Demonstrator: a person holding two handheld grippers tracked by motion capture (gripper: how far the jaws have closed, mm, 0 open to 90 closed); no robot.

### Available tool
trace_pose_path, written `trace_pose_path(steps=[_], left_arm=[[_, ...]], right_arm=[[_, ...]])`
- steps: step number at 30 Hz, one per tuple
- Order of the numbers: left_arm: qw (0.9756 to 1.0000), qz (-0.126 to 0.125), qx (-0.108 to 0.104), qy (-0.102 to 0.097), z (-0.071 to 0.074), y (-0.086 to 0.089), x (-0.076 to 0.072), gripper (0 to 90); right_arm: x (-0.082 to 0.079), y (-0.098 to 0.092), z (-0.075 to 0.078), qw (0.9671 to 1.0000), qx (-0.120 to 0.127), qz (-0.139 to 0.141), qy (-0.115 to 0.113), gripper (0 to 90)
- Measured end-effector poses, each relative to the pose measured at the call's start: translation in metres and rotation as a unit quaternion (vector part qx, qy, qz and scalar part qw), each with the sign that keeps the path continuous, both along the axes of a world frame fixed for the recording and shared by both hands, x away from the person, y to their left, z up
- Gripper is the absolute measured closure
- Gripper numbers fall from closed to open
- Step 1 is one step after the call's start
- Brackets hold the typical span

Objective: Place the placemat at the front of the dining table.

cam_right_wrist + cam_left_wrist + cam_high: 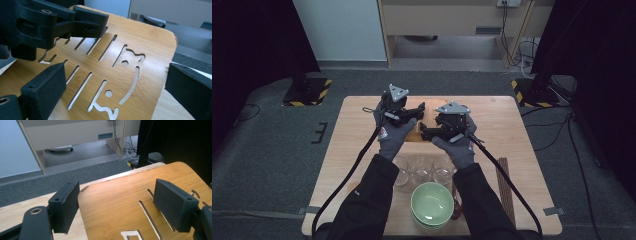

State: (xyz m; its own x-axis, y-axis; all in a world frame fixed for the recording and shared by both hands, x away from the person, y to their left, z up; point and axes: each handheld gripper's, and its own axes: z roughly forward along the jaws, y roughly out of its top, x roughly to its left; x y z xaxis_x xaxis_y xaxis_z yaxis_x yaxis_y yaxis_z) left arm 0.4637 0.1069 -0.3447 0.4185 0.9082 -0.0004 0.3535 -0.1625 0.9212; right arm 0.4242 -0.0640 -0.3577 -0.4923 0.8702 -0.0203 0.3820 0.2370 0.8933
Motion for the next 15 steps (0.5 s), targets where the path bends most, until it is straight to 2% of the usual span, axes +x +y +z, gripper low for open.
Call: trace_pose_path(steps=[4, 15], left_arm=[[1.0000, 0.002, 0.003, 0.001, -0.005, -0.001, 0.007, 21.5], [0.9997, 0.005, 0.014, 0.017, -0.027, 0.001, 0.030, 21.5]], right_arm=[[0.008, 0.000, -0.005, 1.0000, -0.001, -0.001, 0.001, 3.8], [0.032, 0.005, -0.027, 0.9997, -0.005, -0.004, 0.025, 3.8]])
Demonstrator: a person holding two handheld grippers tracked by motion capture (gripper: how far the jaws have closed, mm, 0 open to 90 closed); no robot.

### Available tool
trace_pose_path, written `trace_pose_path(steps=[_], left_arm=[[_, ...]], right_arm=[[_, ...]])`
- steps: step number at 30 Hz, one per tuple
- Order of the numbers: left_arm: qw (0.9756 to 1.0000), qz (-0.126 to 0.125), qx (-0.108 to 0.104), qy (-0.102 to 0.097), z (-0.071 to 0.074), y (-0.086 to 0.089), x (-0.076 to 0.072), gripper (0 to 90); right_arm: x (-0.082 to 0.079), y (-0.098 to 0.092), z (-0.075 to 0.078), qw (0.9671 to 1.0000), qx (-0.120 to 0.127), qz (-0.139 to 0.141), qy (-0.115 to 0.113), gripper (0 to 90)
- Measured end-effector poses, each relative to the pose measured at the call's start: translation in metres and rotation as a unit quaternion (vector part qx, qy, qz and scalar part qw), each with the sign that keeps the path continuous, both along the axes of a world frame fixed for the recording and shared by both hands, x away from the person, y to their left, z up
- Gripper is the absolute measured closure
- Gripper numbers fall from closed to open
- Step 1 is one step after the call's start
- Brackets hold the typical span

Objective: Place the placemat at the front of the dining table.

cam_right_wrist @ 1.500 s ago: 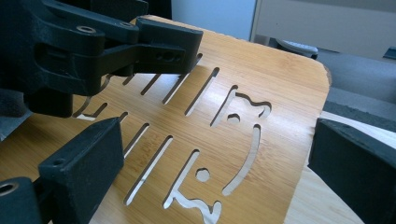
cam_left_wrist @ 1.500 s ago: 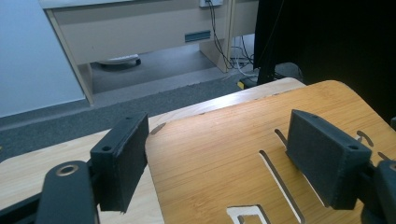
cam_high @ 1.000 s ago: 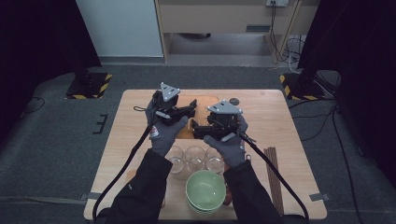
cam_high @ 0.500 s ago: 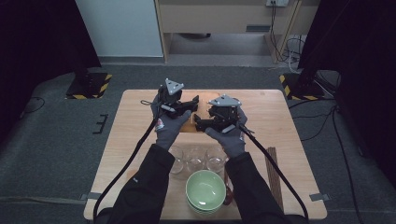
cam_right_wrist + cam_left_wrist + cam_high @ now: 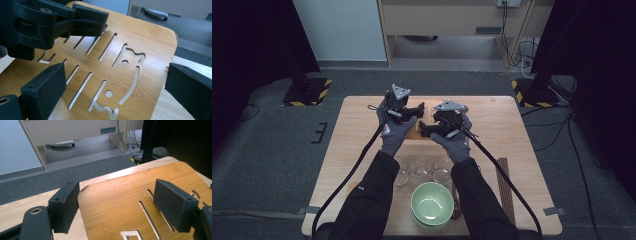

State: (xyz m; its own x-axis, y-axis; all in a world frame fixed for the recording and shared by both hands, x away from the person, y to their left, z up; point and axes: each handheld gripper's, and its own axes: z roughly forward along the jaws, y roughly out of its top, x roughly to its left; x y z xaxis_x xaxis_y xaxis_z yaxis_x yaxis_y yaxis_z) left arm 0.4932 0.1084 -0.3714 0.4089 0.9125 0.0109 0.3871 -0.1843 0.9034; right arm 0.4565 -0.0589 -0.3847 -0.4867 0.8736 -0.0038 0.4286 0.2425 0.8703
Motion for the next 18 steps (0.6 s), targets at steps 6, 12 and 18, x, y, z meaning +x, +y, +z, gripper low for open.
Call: trace_pose_path(steps=[6, 12, 18], left_arm=[[1.0000, 0.001, 0.001, 0.007, -0.014, 0.004, 0.008, 21.5], [0.9999, 0.006, 0.007, 0.009, -0.023, 0.005, 0.016, 21.5], [0.9999, 0.007, -0.003, 0.009, -0.032, 0.005, 0.026, 21.5]], right_arm=[[0.008, 0.003, -0.012, 1.0000, 0.001, 0.000, 0.009, 3.8], [0.017, 0.007, -0.023, 0.9999, -0.001, 0.001, 0.014, 3.9], [0.028, 0.004, -0.029, 0.9998, 0.003, 0.006, 0.016, 3.9]])
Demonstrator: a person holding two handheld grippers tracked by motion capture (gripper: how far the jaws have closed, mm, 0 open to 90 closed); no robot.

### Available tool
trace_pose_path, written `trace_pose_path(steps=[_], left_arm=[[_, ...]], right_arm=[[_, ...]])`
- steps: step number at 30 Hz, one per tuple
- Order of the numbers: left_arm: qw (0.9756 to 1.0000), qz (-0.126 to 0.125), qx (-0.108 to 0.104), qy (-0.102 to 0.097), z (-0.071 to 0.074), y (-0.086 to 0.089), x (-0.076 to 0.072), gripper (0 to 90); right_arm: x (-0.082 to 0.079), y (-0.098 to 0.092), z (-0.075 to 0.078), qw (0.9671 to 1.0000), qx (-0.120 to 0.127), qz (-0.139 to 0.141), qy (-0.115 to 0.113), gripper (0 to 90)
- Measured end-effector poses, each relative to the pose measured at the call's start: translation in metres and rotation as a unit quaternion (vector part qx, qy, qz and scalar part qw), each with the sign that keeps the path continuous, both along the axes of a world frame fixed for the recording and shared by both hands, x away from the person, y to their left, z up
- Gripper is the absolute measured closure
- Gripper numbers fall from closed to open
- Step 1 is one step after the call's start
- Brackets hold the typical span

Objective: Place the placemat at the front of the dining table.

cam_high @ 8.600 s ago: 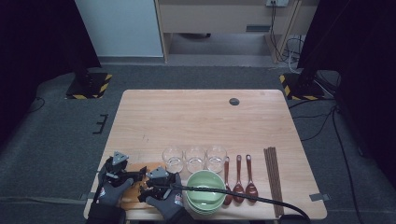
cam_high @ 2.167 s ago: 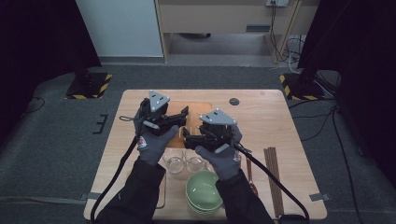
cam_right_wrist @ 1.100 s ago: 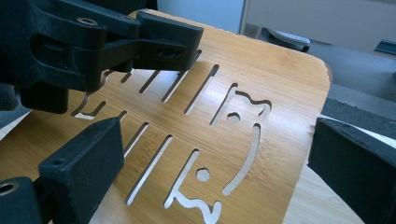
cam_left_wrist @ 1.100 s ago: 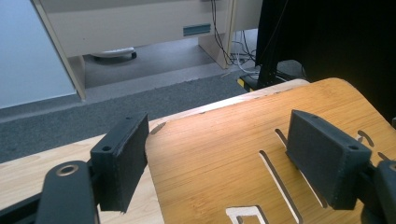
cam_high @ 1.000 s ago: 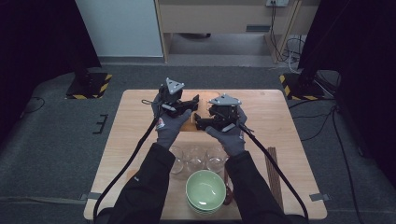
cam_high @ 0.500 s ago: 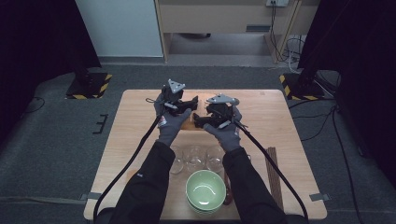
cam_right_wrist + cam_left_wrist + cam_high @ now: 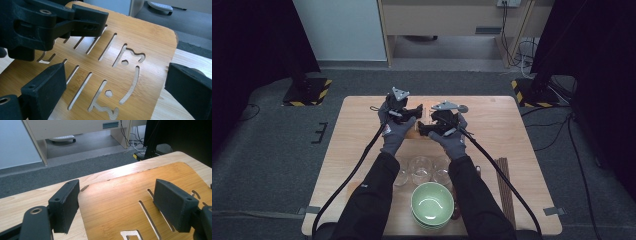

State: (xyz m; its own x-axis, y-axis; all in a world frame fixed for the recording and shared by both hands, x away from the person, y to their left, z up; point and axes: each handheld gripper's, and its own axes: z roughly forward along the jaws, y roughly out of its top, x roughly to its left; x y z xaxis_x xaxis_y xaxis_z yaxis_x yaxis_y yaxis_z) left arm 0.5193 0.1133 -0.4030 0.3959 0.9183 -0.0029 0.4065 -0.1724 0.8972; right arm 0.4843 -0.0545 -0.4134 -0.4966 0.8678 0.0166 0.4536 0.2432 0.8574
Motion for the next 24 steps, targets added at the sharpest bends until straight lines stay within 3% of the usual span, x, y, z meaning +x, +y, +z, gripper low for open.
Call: trace_pose_path(steps=[6, 13, 16, 24], left_arm=[[1.0000, -0.002, -0.006, 0.006, -0.013, -0.001, 0.011, 21.5], [0.9999, 0.001, 0.001, 0.011, -0.022, -0.002, 0.017, 21.5], [0.9998, 0.003, -0.004, 0.018, -0.025, -0.001, 0.019, 21.5], [0.9992, 0.008, 0.007, 0.039, -0.040, -0.003, 0.024, 21.5]], right_arm=[[0.011, 0.000, -0.009, 1.0000, -0.005, -0.003, 0.006, 4.0], [0.018, 0.001, -0.020, 0.9998, -0.015, -0.006, 0.015, 4.0], [0.021, 0.000, -0.023, 0.9998, -0.012, -0.002, 0.017, 4.0], [0.027, 0.001, -0.037, 0.9992, -0.021, 0.000, 0.035, 4.0]])
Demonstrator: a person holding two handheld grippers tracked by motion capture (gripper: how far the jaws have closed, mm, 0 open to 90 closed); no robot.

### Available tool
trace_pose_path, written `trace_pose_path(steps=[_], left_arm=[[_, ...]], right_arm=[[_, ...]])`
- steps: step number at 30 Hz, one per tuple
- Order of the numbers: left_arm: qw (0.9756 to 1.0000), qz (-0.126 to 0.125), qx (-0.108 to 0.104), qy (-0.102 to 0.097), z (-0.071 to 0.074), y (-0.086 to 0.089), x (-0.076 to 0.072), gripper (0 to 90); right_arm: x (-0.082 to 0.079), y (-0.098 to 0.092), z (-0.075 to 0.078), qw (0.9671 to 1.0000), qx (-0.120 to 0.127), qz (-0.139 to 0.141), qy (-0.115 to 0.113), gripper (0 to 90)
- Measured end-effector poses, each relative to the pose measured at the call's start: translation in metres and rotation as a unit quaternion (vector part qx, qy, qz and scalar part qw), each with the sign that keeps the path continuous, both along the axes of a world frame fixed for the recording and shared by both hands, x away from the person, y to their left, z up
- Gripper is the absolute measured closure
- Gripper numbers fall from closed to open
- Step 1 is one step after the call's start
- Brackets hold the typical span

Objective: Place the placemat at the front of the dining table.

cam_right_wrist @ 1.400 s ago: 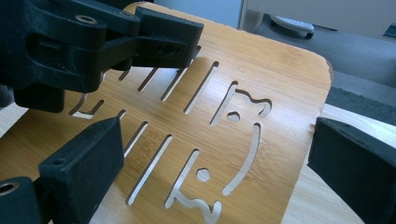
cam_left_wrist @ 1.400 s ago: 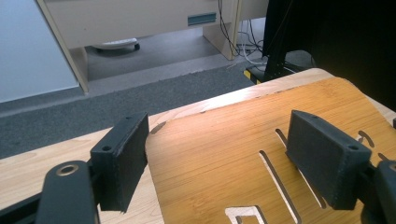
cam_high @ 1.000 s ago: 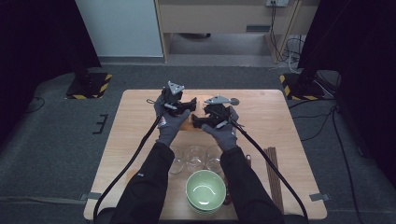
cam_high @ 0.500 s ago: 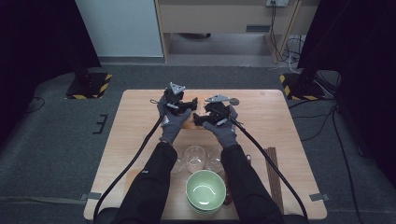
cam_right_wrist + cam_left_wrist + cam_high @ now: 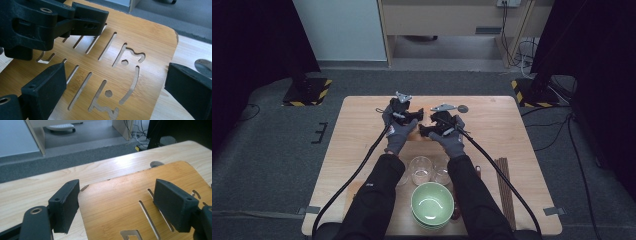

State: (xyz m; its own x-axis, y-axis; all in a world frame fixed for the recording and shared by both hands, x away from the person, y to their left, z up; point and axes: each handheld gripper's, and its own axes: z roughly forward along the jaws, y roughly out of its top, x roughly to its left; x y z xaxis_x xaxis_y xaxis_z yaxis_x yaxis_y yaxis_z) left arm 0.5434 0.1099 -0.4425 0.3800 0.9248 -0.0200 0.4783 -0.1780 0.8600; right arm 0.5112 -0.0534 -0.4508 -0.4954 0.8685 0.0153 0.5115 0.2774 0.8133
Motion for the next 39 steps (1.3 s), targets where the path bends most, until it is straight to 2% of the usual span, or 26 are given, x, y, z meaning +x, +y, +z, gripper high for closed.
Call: trace_pose_path(steps=[6, 10, 16, 22, 28, 33, 39], left_arm=[[0.9999, -0.001, 0.006, 0.011, -0.010, -0.004, 0.004, 21.5], [0.9996, -0.001, 0.005, 0.027, -0.016, -0.003, 0.007, 21.4], [0.9990, 0.000, 0.013, 0.043, -0.026, -0.004, 0.009, 21.4], [0.9980, 0.000, 0.009, 0.063, -0.034, -0.004, 0.012, 21.4], [0.9977, 0.000, 0.008, 0.068, -0.040, -0.003, 0.013, 21.4], [0.9971, 0.002, -0.002, 0.076, -0.048, -0.002, 0.014, 21.4], [0.9973, -0.001, 0.014, 0.072, -0.052, -0.004, 0.013, 21.4]], right_arm=[[0.004, -0.002, -0.010, 0.9998, -0.002, -0.002, 0.020, 4.1], [0.006, -0.002, -0.015, 0.9996, -0.003, 0.000, 0.028, 4.1], [0.010, 0.000, -0.025, 0.9990, -0.014, 0.000, 0.043, 4.0], [0.012, 0.000, -0.032, 0.9982, -0.024, 0.000, 0.055, 4.0], [0.014, 0.000, -0.036, 0.9972, -0.024, 0.000, 0.071, 4.0], [0.016, 0.001, -0.039, 0.9961, -0.026, 0.002, 0.084, 4.0], [0.019, 0.001, -0.044, 0.9945, -0.029, -0.001, 0.101, 4.0]])
